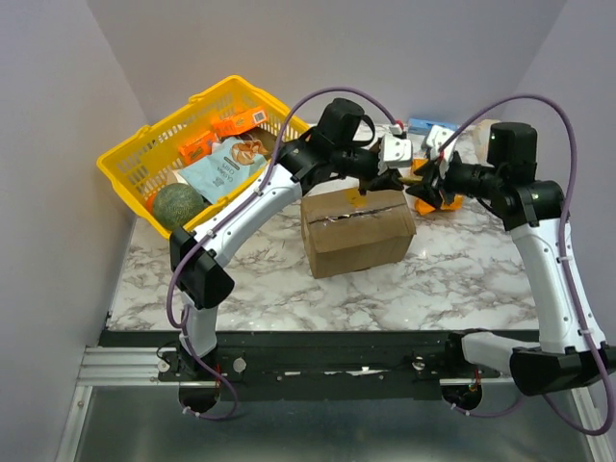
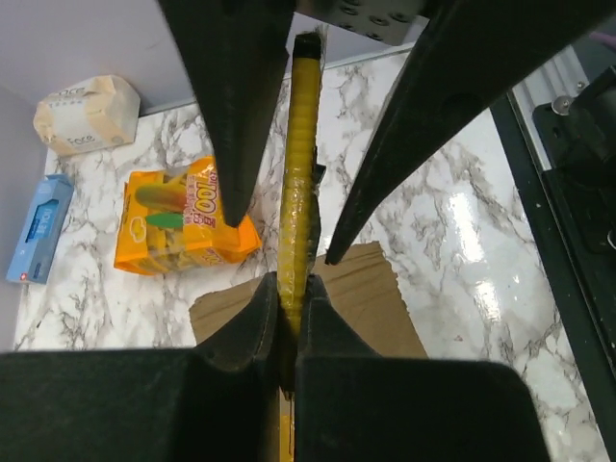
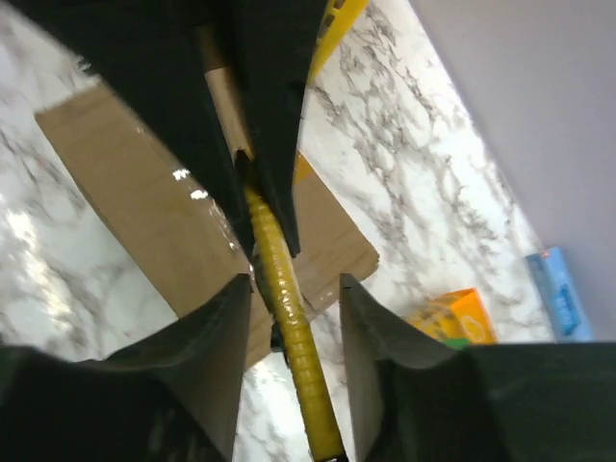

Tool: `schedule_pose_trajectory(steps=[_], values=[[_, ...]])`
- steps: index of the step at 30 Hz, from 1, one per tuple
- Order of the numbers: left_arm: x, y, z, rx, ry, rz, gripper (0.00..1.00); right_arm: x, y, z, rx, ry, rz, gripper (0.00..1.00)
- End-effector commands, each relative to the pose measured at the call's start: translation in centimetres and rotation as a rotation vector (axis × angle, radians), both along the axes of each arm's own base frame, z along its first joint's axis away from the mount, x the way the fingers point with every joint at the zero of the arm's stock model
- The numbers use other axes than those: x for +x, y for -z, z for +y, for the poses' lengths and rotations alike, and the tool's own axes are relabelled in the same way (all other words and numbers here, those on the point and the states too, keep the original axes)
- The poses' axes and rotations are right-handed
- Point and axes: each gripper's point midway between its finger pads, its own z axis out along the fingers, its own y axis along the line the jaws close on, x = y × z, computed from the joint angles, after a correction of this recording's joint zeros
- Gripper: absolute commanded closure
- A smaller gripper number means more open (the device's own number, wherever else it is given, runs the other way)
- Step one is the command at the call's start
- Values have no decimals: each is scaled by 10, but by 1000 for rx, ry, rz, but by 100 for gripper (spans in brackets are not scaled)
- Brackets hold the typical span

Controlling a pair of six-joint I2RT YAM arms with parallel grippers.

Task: Unpack the express box

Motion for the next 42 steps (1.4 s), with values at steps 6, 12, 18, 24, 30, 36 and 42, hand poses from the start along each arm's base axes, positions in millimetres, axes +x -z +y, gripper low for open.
schedule_pose_trajectory(steps=[6,12,18,24,30,36,42], values=[[22,-58,17,-370,1,410,100,5,-90,-16,613,-129,433,11],[13,-56,14,-376,66,474,100,-10,-89,-5,608,-207,367,11],[9,-53,10,-368,107,491,100,-7,-83,7,528,-183,289,16],[4,-50,3,-358,126,485,100,-1,-76,11,501,-171,278,26],[6,-49,0,-361,113,488,100,-3,-72,16,482,-192,310,44],[9,-50,0,-370,106,484,100,-4,-67,18,483,-193,329,49],[8,-55,-2,-384,112,479,100,-4,-66,19,492,-181,343,58]])
